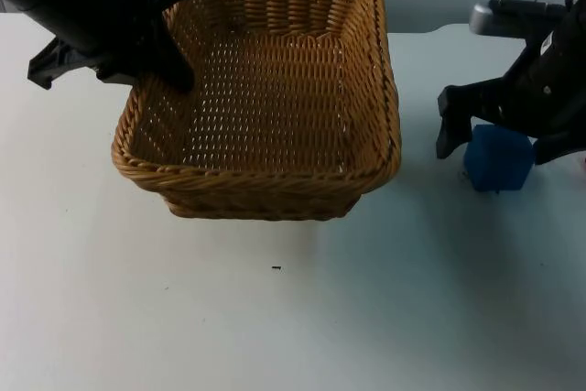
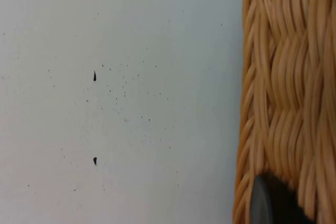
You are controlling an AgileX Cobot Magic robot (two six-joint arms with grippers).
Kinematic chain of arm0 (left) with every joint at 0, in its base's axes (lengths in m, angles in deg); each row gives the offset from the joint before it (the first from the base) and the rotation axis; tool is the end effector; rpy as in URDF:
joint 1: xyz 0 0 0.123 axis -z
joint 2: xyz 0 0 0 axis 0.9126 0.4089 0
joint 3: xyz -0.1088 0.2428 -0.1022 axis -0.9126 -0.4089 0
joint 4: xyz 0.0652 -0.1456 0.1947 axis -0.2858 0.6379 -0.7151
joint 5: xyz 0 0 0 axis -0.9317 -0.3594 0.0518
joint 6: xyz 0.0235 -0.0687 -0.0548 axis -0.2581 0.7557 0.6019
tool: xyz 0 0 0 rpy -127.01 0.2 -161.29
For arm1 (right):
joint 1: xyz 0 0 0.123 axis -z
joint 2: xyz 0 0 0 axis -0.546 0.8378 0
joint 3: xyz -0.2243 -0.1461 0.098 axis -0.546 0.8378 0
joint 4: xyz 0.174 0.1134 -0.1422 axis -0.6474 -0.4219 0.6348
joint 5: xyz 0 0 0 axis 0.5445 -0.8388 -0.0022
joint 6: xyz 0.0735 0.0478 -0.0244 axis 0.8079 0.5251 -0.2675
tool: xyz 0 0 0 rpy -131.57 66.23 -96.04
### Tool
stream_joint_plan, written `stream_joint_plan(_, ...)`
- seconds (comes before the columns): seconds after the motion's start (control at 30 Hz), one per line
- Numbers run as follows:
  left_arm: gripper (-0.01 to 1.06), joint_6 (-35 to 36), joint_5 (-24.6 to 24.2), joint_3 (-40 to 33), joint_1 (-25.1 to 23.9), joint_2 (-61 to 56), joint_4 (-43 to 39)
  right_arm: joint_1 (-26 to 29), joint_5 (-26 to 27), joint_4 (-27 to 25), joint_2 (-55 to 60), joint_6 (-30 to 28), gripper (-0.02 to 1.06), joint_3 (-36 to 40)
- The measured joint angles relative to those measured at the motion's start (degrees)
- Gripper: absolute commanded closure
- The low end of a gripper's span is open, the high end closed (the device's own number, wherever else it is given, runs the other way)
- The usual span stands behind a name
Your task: Pick up the basket with the left hand and place the blue cube into the basket with the right hand.
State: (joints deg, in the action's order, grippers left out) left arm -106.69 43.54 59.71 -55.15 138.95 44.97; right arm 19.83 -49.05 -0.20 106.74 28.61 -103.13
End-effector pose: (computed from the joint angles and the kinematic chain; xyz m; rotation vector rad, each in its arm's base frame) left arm 0.3775 -0.1158 0.1841 -0.0745 2.6860 -0.8440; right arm 0.3922 0.0928 0.1116 -0.0657 2.7663 0.1138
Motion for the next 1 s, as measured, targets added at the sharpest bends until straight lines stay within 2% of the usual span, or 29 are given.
stream_joint_plan(0.17, 1.05, 0.0, 0.0, 0.0, 0.0, 0.0, 0.0, 0.0, 1.7, 0.4, 1.0, 1.3, 0.01, 0.0)
stream_joint_plan(0.37, 1.05, 0.0, 0.0, 0.0, 0.0, 0.0, 0.0, 0.0, 3.1, 2.7, 1.7, 5.0, 0.08, 0.0)
stream_joint_plan(0.47, 1.05, 0.0, 0.0, 0.0, 0.0, 0.0, 0.0, 0.0, 3.2, 2.8, 2.2, 5.6, 0.23, 0.0)
stream_joint_plan(0.5, 1.05, -0.1, 0.0, 0.0, 0.0, 0.0, 0.0, 0.0, 3.2, 2.8, 2.4, 5.8, 0.23, 0.0)
stream_joint_plan(0.6, 1.05, -0.1, 0.0, 0.0, 0.0, 0.0, 0.0, 0.0, 3.3, 2.9, 2.4, 7.0, 0.44, 0.0)
stream_joint_plan(0.63, 1.05, -0.1, 0.0, 0.0, 0.0, 0.0, 0.0, 0.0, 3.4, 2.9, 2.4, 7.5, 0.44, 0.0)
stream_joint_plan(0.67, 1.05, -0.1, 0.0, 0.0, 0.0, 0.0, 0.0, 0.0, 3.5, 3.0, 2.4, 8.1, 0.54, 0.0)
stream_joint_plan(0.77, 1.05, -0.1, 0.0, 0.0, 0.0, 0.0, 0.0, 0.0, 3.6, 3.0, 2.4, 8.5, 0.72, 0.0)
stream_joint_plan(0.8, 1.05, -0.1, -0.1, 0.0, 0.0, 0.0, 0.0, 0.0, 3.6, 3.1, 2.4, 8.7, 0.72, 0.0)
stream_joint_plan(0.93, 1.05, -0.1, -0.1, 0.0, 0.0, 0.0, 0.0, 0.0, 3.7, 3.8, 2.4, 8.8, 1.02, -0.1)
stream_joint_plan(1.0, 1.05, -0.1, -0.1, 0.0, 0.0, 0.0, 0.0, 0.0, 3.5, 3.9, 2.3, 8.6, 1.05, -0.1)
